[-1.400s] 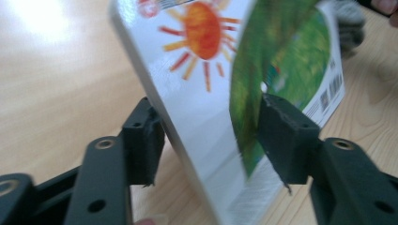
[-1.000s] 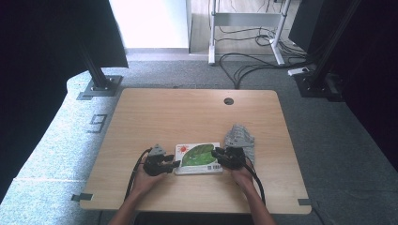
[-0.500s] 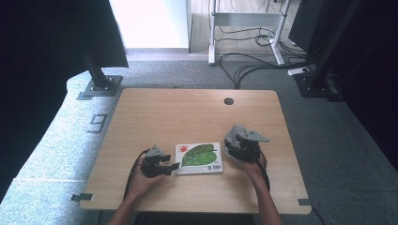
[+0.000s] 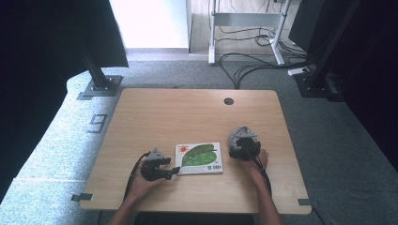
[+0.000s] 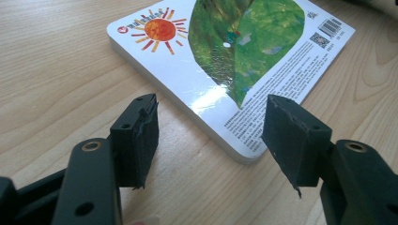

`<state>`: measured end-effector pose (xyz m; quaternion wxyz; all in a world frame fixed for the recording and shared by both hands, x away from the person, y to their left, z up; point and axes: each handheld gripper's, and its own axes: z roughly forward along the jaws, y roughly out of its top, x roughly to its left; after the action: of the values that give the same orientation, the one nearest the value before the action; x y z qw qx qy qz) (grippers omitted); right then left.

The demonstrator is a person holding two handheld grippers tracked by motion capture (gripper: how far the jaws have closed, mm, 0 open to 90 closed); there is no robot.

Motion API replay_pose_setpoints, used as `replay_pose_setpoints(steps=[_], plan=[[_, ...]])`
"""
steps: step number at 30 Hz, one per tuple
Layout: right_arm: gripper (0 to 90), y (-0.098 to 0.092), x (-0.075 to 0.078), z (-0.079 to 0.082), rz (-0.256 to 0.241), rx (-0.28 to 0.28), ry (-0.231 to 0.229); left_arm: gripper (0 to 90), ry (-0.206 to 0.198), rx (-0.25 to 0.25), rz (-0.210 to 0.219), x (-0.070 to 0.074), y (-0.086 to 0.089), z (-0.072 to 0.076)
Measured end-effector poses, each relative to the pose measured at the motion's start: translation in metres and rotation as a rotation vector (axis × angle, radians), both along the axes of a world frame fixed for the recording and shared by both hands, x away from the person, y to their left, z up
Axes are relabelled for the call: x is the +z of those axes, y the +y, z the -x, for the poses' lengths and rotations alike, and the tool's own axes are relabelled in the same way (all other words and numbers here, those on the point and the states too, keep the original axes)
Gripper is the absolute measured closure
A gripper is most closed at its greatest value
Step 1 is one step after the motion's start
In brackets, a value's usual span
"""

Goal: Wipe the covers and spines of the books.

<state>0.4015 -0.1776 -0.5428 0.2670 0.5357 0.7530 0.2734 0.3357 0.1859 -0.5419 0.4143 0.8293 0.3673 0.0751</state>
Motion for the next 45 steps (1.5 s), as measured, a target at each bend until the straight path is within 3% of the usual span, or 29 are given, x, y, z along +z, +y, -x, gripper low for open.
replay_pose_setpoints(steps=[5,8,11,15,20,23,26,34,39,45], plan=[[49.7,-0.004,0.001,0.004,0.043,-0.015,-0.028,36.6,0.000,-0.011,-0.010,-0.002,-0.004,0.002],[57.6,-0.008,0.002,0.006,0.029,-0.006,-0.049,36.3,-0.001,-0.015,-0.014,-0.002,-0.004,0.002],[62.7,-0.013,0.008,0.008,-0.044,0.001,-0.071,36.3,-0.001,-0.015,-0.014,-0.002,-0.004,0.002],[64.5,-0.012,0.026,0.018,-0.151,0.034,-0.149,36.2,-0.003,-0.016,-0.017,-0.003,-0.004,0.002],[64.6,0.023,0.055,0.036,-0.226,0.175,-0.242,36.5,-0.013,-0.014,-0.015,-0.002,-0.004,0.003],[64.5,0.055,0.061,0.042,-0.252,0.280,-0.232,36.9,-0.021,-0.006,-0.015,-0.001,-0.004,0.003],[64.4,0.093,0.054,0.041,-0.249,0.384,-0.188,37.7,-0.027,0.011,-0.016,-0.001,-0.005,0.003],[63.7,0.165,0.024,0.026,-0.185,0.504,-0.074,39.3,-0.034,0.021,-0.040,-0.003,-0.009,0.002],[63.2,0.177,0.016,0.023,-0.175,0.513,-0.050,40.0,-0.027,0.028,-0.038,-0.003,-0.009,0.002],[62.6,0.163,0.019,0.023,-0.158,0.469,-0.061,40.5,-0.019,0.028,-0.035,-0.003,-0.009,0.002]])
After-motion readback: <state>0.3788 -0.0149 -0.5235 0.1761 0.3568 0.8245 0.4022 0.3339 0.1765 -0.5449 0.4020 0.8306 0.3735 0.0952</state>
